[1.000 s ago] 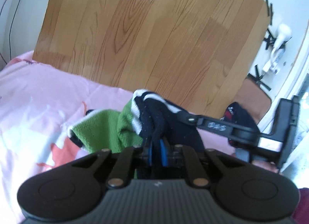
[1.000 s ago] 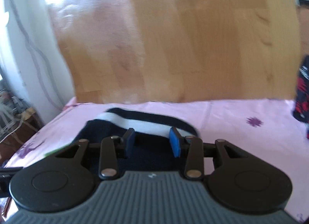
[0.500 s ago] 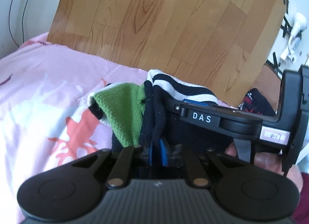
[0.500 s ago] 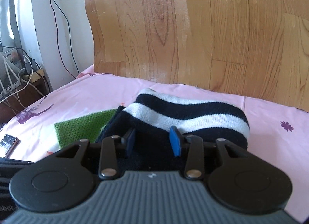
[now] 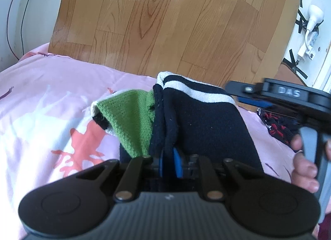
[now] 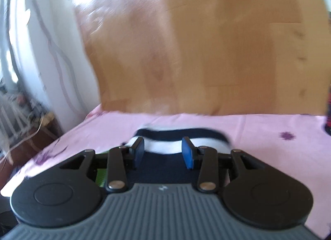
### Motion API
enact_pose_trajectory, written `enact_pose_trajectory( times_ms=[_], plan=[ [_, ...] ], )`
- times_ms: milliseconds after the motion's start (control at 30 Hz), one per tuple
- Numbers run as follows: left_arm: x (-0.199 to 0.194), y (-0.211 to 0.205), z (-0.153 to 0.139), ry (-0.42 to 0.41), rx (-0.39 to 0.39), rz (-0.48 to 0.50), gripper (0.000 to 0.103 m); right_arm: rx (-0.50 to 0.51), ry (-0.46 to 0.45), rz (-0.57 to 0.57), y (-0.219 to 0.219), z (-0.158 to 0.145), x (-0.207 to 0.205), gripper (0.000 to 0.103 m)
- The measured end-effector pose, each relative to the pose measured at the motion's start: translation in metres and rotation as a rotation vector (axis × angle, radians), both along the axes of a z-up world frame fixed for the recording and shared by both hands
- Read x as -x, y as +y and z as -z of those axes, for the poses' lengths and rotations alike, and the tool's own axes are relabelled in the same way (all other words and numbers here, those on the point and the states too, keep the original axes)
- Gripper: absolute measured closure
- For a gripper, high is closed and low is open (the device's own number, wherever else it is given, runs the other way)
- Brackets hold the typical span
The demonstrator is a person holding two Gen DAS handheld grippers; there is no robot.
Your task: Fold small clothes
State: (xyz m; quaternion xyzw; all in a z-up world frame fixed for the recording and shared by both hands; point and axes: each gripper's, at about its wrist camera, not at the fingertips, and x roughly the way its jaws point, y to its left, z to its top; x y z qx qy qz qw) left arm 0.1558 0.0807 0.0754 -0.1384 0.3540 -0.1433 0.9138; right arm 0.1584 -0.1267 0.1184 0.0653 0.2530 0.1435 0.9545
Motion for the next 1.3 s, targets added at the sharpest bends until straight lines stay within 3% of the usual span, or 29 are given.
enact_pose_trajectory(
  times_ms=[100,200,333,400,533,600,767,933,1167,1300],
  plan=[
    [0.000,0.001,0.000,0.000,0.003,0.000,0.090,-0.057,0.028,0.065,-0.020,0.001,0.003,0.059],
    [0.001,0.002,-0.001,-0.001,0.010,0.000,0.091,-0.123,0.110,0.060,-0.026,0.016,-0.003,0.058],
    [0.002,0.002,-0.001,-0.008,0.006,0.001,0.091,-0.112,0.140,0.063,-0.010,0.033,-0.008,0.054],
    [0.002,0.002,-0.001,-0.009,0.001,0.001,0.091,-0.027,0.114,0.061,0.006,0.036,-0.009,0.052],
    [0.002,0.000,-0.001,-0.006,-0.008,0.000,0.091,0.238,0.031,0.022,0.047,0.043,0.001,0.041],
    [0.001,-0.001,-0.001,-0.004,-0.012,-0.002,0.091,0.323,-0.009,0.019,0.059,0.049,0.006,0.040],
    [0.001,-0.003,0.000,-0.010,-0.025,0.000,0.091,0.392,-0.058,0.019,0.068,0.055,0.012,0.040],
    [0.001,-0.004,0.001,-0.019,-0.031,0.006,0.090,0.348,-0.055,0.002,0.044,0.047,0.015,0.040],
    [0.001,-0.004,0.002,-0.022,-0.034,0.008,0.090,0.194,-0.071,0.001,0.015,0.026,0.038,0.043],
    [0.001,-0.004,0.003,-0.027,-0.034,0.009,0.090,0.134,-0.022,-0.045,0.012,0.026,0.042,0.063]
  ],
)
